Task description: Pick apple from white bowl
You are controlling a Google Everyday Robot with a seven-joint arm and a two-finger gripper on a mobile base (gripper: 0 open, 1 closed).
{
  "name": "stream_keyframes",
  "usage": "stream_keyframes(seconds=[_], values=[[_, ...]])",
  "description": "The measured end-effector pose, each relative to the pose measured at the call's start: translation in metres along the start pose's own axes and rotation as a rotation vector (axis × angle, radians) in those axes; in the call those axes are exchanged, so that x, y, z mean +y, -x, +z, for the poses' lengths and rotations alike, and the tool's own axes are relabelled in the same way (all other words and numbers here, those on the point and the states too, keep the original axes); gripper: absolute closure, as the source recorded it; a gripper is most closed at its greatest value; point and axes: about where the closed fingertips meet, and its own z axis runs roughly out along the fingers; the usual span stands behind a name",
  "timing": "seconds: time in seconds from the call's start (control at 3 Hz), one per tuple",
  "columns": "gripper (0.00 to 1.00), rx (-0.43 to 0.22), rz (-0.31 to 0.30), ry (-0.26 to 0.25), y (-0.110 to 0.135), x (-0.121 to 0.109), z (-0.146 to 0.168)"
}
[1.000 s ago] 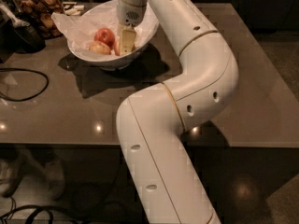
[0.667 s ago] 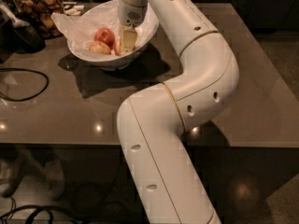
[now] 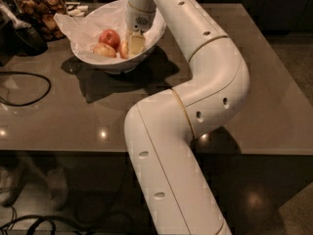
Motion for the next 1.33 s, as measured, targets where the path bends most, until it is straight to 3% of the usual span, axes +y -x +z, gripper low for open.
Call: stream_keyframes(seconds=[0.33,0.67,1.33], values=[[0.33,-0.002,-0.001,0.005,0.0005,0.0001,0.0033],[0.51,-0.002,-0.001,0.005,0.0005,0.0001,0.0033],[0.97,-0.002,-0.001,0.005,0.0005,0.0000,0.0033]])
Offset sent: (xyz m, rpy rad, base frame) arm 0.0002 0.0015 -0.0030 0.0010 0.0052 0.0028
